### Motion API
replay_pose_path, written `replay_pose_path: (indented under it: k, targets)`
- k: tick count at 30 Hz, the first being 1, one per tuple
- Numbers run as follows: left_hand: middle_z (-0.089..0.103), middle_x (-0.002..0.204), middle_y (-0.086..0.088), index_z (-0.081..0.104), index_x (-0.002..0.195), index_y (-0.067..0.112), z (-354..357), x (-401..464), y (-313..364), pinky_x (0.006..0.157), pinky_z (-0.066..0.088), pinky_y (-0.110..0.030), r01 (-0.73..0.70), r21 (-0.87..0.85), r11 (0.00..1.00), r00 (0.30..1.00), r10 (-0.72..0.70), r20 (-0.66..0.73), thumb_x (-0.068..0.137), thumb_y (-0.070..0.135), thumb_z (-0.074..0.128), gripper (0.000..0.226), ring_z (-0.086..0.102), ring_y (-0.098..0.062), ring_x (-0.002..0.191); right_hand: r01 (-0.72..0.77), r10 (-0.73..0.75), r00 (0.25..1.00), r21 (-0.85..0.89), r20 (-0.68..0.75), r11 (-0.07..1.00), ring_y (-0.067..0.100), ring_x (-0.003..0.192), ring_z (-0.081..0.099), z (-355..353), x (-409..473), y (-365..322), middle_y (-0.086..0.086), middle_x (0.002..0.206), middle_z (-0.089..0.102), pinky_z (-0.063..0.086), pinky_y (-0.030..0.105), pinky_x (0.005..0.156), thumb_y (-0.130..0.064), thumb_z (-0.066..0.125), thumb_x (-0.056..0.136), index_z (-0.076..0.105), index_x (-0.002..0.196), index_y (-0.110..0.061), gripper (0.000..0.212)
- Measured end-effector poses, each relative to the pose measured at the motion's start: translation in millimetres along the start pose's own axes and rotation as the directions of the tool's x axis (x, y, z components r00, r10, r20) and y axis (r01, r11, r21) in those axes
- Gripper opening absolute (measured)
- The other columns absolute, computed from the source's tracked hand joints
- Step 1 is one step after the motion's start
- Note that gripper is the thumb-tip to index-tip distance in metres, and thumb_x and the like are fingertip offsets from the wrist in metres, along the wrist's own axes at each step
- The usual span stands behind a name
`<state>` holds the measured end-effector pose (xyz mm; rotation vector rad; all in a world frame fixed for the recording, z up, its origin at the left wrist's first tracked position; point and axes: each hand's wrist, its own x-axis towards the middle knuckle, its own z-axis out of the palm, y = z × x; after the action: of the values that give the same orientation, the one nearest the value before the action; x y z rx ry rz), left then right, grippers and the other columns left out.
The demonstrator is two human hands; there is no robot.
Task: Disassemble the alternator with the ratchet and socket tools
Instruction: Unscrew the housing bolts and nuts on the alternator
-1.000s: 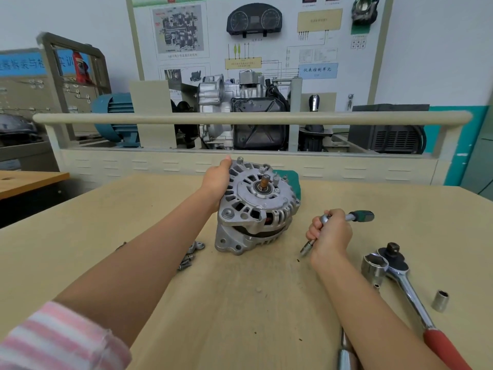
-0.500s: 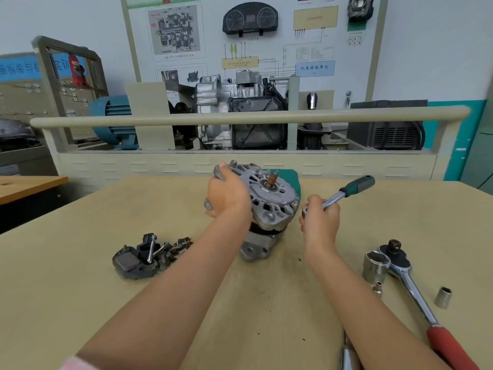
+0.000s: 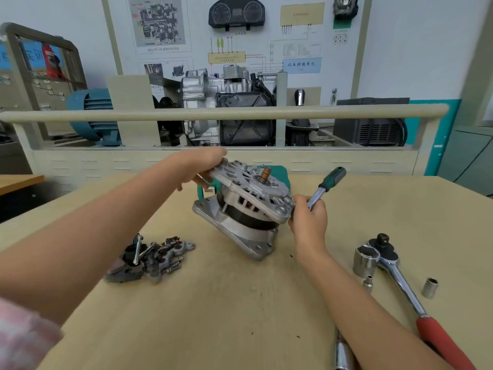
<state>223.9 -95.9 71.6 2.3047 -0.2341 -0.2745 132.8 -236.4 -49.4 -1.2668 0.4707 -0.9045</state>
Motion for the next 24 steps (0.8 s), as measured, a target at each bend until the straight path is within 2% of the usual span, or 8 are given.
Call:
replay_pose_path:
  k: [5,14,16,17,18,19,20,24]
  targets:
    - [0.064,0.108,-0.014,0.057,0.108,0.012,13,12,13,0.093,0.024,-0.072,0.139,-0.004,0.990,0.966,-0.134,0.220,0.086,0.053,0.051,0.047,0.058,-0.034,0.099,0.119,-0.117,0.993,-0.125,0.027,0.985,0.013,0.057,0.041,0,-7,2,0.000,0.067,0.046,0.034,0.028,0.056,-0.013,0.044,0.095,0.048,0.082,-0.020,0.015]
    - [0.055,0.055,-0.001,0.044,0.061,0.018,16,-5,-8,0.089,0.021,-0.056,0.154,-0.227,0.962,0.986,-0.136,0.095,0.091,0.034,0.040,0.034,0.052,-0.026,0.084,0.151,-0.171,0.980,-0.178,-0.106,0.972,0.008,0.057,0.043,1,-1,-3,-0.004,0.068,0.048,0.032,0.012,0.045,-0.014,0.043,0.097,0.054,0.093,-0.016,0.012]
    - [0.054,0.044,-0.001,0.044,0.061,0.018,20,-14,-15,0.079,0.020,-0.057,0.116,-0.266,0.957,0.993,-0.107,0.049,0.092,0.030,0.036,0.035,0.058,-0.024,0.074,0.170,-0.200,0.964,-0.173,-0.174,0.970,0.007,0.057,0.043,-1,0,-6,-0.006,0.067,0.047,0.033,0.009,0.044,-0.012,0.043,0.095,0.055,0.092,-0.016,0.013]
    - [0.053,0.039,0.000,0.045,0.062,0.017,23,-18,-18,0.089,0.013,-0.051,0.087,-0.314,0.945,0.996,-0.080,0.035,0.093,0.026,0.033,0.034,0.062,-0.022,0.059,0.192,-0.225,0.952,-0.169,-0.208,0.967,0.005,0.057,0.043,-2,1,-8,-0.007,0.066,0.047,0.033,0.007,0.045,-0.011,0.043,0.095,0.056,0.092,-0.016,0.013]
    - [0.051,0.034,0.000,0.045,0.064,0.015,26,-21,-20,0.059,0.049,-0.028,0.060,-0.362,0.930,0.998,-0.057,0.019,0.095,0.022,0.032,0.034,0.059,-0.017,0.041,0.219,-0.253,0.937,-0.161,-0.241,0.962,0.004,0.057,0.043,-3,1,-11,-0.008,0.066,0.047,0.033,0.007,0.046,-0.010,0.043,0.094,0.056,0.093,-0.016,0.014]
    - [0.050,0.032,0.000,0.046,0.067,0.013,29,-28,-19,0.031,0.004,0.001,0.041,-0.397,0.917,0.999,-0.046,-0.003,0.096,0.018,0.031,0.033,0.052,-0.015,0.028,0.247,-0.279,0.922,-0.149,-0.269,0.958,0.003,0.056,0.043,-4,0,-15,-0.009,0.066,0.046,0.033,0.006,0.046,-0.009,0.043,0.094,0.057,0.093,-0.016,0.015]
    - [0.051,0.034,-0.002,0.047,0.072,0.012,33,-32,-20,0.020,0.014,-0.013,0.036,-0.439,0.898,0.998,-0.051,-0.022,0.096,0.017,0.031,0.030,0.050,-0.016,0.026,0.273,-0.300,0.909,-0.133,-0.288,0.953,0.002,0.054,0.042,-5,0,-19,-0.009,0.065,0.045,0.033,0.007,0.047,-0.008,0.043,0.093,0.057,0.093,-0.015,0.016]
    - [0.065,0.101,-0.011,0.054,0.108,0.009,48,-38,-24,0.072,0.051,-0.037,-0.006,-0.593,0.805,0.991,-0.077,-0.114,0.095,0.026,0.035,0.029,0.060,-0.024,0.085,0.318,-0.297,0.921,0.049,-0.252,0.947,0.011,0.052,0.036,-5,-1,-40,-0.001,0.062,0.039,0.032,0.024,0.051,-0.012,0.043,0.095,0.059,0.084,-0.017,0.020]
